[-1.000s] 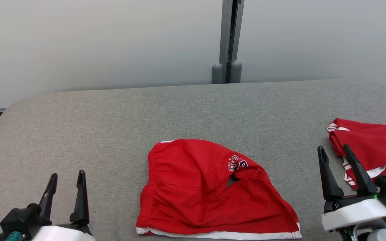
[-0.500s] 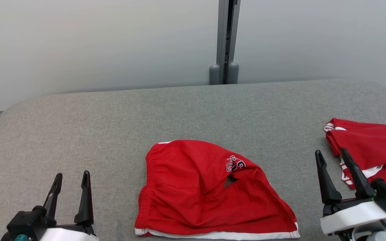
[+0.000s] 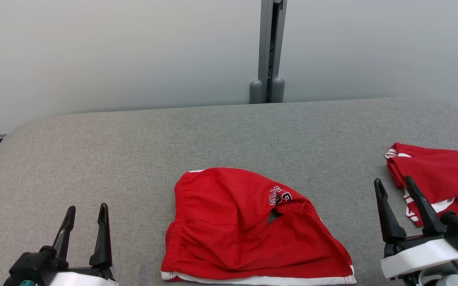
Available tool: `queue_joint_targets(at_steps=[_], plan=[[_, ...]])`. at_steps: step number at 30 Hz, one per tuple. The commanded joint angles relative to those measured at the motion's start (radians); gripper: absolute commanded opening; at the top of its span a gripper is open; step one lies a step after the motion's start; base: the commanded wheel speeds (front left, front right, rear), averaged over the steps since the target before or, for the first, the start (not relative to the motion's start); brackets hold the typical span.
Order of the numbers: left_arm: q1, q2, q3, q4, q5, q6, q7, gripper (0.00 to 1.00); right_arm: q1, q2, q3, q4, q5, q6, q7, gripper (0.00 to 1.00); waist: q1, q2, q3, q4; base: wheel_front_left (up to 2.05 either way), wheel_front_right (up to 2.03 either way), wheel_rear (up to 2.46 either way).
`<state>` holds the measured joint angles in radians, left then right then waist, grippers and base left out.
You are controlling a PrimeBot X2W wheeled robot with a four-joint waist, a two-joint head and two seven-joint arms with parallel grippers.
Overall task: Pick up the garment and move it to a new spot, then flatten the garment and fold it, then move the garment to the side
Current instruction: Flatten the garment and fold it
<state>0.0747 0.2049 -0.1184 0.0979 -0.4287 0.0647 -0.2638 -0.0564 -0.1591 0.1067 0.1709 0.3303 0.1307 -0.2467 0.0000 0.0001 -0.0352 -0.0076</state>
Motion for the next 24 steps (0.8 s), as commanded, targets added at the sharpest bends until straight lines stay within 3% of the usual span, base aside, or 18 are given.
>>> queue_joint_targets(at_steps=[1,12,14,18,24], plan=[[0.006,-0.004,0.011,0.002,0.01,-0.009,0.0,1.0,-0.001,-0.007,-0.001,-0.003,-0.004,0.0,0.002,1.0,0.0,-0.0001,-0.001,0.0,0.0,0.0,0.0],[0.02,-0.011,0.038,-0.002,0.024,-0.041,0.0,1.0,-0.001,-0.028,-0.033,-0.049,-0.002,0.0,0.009,1.0,0.0,-0.0001,0.0,-0.006,0.0,0.0,0.0],[0.031,-0.008,0.028,0.001,0.002,-0.057,0.033,1.0,0.011,-0.047,-0.021,-0.049,0.019,0.0,0.06,1.0,0.0,-0.0001,0.001,-0.005,0.0,0.0,0.0],[0.058,0.018,-0.014,-0.008,-0.04,-0.092,0.2,1.0,0.046,-0.114,0.032,-0.065,0.093,0.0,0.204,1.0,0.0,-0.0001,0.005,0.0,0.0,0.0,0.0],[0.092,0.049,-0.061,-0.056,-0.092,-0.109,0.41,1.0,0.122,-0.173,0.103,-0.059,0.246,0.0,0.461,1.0,0.0,-0.0001,0.02,0.006,0.0,0.0,0.0]])
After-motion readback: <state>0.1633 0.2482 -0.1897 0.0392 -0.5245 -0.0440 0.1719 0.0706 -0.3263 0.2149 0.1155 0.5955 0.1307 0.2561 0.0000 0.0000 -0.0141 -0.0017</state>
